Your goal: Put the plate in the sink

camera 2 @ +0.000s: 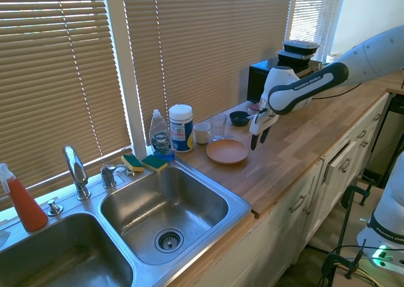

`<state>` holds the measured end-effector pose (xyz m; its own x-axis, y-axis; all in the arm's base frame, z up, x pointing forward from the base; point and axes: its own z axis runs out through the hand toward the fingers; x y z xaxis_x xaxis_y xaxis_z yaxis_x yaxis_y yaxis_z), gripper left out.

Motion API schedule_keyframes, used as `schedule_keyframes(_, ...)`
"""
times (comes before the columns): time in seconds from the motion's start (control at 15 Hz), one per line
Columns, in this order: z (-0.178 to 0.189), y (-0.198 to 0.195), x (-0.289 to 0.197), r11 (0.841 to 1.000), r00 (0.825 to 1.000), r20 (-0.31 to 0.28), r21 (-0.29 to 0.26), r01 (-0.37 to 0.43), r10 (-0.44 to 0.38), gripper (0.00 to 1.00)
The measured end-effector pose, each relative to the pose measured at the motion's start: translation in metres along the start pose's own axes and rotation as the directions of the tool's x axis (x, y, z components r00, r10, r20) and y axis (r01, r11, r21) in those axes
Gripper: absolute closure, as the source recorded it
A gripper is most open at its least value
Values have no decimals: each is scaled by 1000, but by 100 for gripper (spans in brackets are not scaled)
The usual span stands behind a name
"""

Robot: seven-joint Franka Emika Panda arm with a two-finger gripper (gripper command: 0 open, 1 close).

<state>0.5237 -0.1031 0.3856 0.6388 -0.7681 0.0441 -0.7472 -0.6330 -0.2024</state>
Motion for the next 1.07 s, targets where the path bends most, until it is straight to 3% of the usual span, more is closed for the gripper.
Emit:
schedule_keyframes(0.47, 35, -10, 85, 993, 997, 49, 103, 51, -57, 0)
schedule_keyframes(0.73, 44, -21, 104, 993, 980, 171, 78, 92, -104, 0)
schedule_keyframes(1.07, 52, -36, 116, 991, 971, 202, 64, 116, -126, 0)
